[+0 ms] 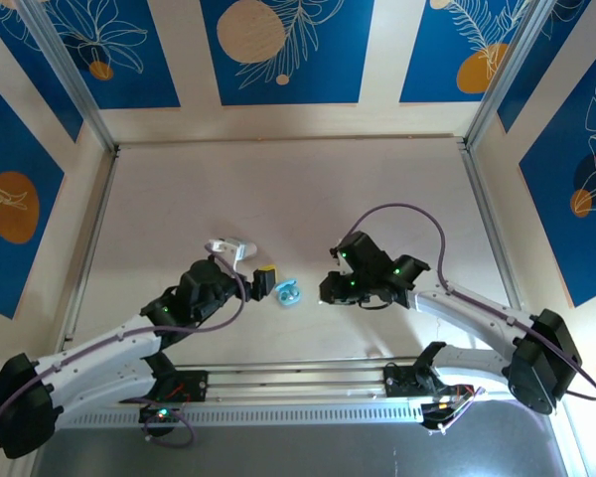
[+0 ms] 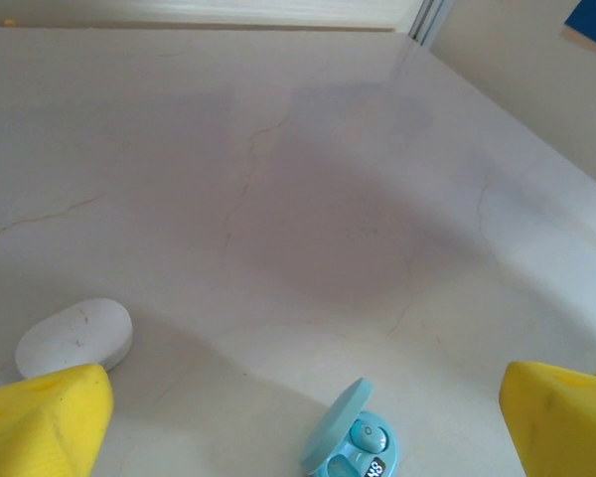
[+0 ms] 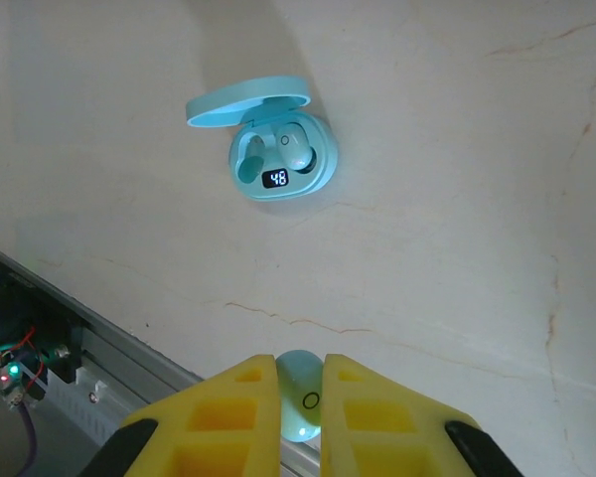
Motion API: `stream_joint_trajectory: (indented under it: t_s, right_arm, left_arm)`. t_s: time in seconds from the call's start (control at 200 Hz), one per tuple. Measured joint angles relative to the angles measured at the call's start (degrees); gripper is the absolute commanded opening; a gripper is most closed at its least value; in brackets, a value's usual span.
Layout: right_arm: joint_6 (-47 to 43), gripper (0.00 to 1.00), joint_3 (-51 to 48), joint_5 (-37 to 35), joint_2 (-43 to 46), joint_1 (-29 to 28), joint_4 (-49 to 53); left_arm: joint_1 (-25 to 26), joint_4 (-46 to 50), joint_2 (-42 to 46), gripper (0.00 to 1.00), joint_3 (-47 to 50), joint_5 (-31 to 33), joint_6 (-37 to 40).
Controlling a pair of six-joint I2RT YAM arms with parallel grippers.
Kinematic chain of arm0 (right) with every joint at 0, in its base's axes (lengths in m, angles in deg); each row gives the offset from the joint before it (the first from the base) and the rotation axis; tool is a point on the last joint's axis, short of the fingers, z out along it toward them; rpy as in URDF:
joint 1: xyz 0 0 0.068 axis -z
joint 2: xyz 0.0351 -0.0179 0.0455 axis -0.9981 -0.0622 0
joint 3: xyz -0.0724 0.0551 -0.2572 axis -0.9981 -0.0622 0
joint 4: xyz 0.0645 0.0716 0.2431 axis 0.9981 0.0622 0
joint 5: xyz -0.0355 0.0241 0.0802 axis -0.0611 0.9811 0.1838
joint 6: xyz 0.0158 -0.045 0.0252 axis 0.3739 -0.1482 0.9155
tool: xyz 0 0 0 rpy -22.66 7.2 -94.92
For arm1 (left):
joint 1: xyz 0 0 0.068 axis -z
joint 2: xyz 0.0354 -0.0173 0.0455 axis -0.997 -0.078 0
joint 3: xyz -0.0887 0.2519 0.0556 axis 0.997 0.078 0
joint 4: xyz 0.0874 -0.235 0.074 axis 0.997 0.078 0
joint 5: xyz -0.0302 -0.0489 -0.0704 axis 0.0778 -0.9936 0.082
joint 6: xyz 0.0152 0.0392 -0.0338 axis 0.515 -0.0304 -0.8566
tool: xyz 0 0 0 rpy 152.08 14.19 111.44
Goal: Insert the wireless bluetooth earbuds into the charging case
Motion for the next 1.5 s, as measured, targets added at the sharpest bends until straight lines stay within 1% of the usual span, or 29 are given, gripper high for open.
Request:
stream_joint_trajectory:
  t_s: [0.11, 0.245, 0.44, 0.565, 0.745, 1.115, 1.311, 1.501]
  right_arm:
    - [0.52, 0.12, 1.44, -1.25, -1.64, -1.88, -0.20]
    - [1.29, 0.12, 3.39, -2.82, -3.65, -4.07, -0.20]
    - [2.58, 0.12, 6.67, -5.49, -6.84, -7.61, 0.61]
    - [3.72, 0.12, 9.09, -7.34, -8.76, -9.57, 2.01]
    - [6.03, 0.12, 13.70, -10.43, -12.66, -12.28, 4.81]
    - [9.29, 0.12, 24.41, -17.40, -25.92, -16.17, 11.69]
    - [10.10, 0.12, 27.93, -19.89, -31.89, -16.83, 13.57]
    - [11.04, 0.12, 28.68, -22.21, -34.93, -16.87, 13.73]
  left_arm:
    - [-2.16, -0.81, -3.17, 1.00, 0.11, -1.42, -1.49]
    - [-6.69, -2.82, -5.42, 1.00, 0.70, -5.14, -4.55]
    - [-14.29, -5.57, -5.57, 1.00, 3.10, -10.93, -9.64]
    - [-16.98, -6.10, -4.72, 1.00, 4.59, -12.87, -11.74]
    - [-17.79, -6.08, -1.75, 1.00, 5.20, -13.68, -12.68]
    - [-18.45, -4.33, 4.46, 1.00, 5.35, -13.66, -12.68]
    - [-18.64, -3.26, 6.21, 1.00, 5.35, -13.64, -12.68]
    - [-18.73, -2.82, 6.84, 1.00, 5.35, -13.64, -12.66]
